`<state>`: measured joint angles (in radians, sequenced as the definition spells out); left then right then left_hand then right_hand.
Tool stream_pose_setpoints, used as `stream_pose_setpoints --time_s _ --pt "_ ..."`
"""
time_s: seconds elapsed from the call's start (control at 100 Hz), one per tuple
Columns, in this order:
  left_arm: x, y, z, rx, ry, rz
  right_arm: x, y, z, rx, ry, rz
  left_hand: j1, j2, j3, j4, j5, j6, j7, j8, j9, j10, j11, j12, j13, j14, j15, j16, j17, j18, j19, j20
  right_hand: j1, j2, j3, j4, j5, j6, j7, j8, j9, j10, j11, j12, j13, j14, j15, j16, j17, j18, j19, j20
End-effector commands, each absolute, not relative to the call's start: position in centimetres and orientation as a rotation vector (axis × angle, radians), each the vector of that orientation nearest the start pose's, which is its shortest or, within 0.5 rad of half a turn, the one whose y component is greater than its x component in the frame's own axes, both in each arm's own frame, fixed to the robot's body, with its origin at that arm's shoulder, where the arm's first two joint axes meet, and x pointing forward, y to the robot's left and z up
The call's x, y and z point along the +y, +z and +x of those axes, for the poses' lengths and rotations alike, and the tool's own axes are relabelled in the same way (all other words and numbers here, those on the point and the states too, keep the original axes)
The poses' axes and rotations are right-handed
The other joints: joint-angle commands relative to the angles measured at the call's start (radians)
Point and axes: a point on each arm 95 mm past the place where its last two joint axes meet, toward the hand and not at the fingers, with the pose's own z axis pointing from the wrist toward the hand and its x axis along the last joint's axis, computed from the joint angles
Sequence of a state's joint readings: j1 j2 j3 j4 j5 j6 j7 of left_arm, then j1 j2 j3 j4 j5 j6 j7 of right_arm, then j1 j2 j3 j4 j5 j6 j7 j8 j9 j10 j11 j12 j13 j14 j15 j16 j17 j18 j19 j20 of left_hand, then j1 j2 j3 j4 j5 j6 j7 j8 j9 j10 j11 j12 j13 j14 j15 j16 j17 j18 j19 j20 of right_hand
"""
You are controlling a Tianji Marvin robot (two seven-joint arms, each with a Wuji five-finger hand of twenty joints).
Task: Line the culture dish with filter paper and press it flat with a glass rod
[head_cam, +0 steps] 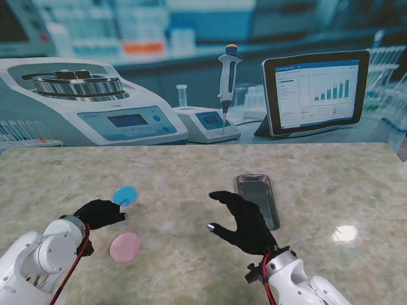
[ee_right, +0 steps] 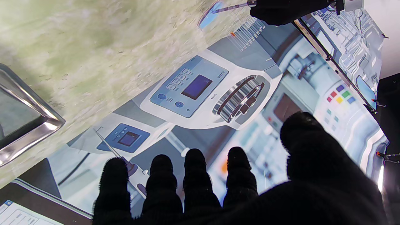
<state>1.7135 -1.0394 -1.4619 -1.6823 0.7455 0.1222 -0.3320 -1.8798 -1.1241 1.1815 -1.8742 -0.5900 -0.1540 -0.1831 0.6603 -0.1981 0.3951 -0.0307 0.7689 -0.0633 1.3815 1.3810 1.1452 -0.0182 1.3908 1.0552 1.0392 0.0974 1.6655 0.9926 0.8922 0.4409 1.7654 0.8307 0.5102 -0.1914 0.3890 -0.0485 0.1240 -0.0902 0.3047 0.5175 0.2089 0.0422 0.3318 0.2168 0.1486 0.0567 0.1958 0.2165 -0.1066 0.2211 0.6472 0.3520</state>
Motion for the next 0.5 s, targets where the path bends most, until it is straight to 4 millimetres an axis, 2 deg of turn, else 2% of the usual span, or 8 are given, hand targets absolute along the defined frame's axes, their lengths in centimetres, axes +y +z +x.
stream_pose_setpoints --time_s 0.0,0.49 --pt "8.9 -33.7 37.2 1.466 -1.227 -1.764 6.5 -31.6 29.3 -1.421 -2.480 -1.851 -0.013 0.017 -0.002 -0.018 0.028 0.051 0.054 0.025 0.033 -0.106 0.065 0.004 0.054 -0.053 0.068 -0.010 0.037 -0.006 0.148 -0.025 -0.005 0.026 -0.016 0.026 -0.033 0.001 0.005 -0.001 -0.027 -0.027 -0.001 -0.005 -0.024 -0.037 -0.030 -0.011 -0.010 -0.030 0.005 0.017" --pt "8.9 -32.6 37.4 1.417 -1.267 -1.691 6.5 -31.6 29.3 -1.419 -2.483 -1.851 -0.011 0.017 -0.004 -0.017 0.029 0.053 0.054 0.025 0.033 -0.105 0.065 0.004 0.054 -0.053 0.068 -0.010 0.037 -0.006 0.148 -0.025 -0.006 0.026 -0.016 0.025 -0.032 0.002 0.006 -0.001 -0.027 -0.027 0.001 -0.004 -0.023 -0.038 -0.030 -0.011 -0.010 -0.030 0.007 0.018"
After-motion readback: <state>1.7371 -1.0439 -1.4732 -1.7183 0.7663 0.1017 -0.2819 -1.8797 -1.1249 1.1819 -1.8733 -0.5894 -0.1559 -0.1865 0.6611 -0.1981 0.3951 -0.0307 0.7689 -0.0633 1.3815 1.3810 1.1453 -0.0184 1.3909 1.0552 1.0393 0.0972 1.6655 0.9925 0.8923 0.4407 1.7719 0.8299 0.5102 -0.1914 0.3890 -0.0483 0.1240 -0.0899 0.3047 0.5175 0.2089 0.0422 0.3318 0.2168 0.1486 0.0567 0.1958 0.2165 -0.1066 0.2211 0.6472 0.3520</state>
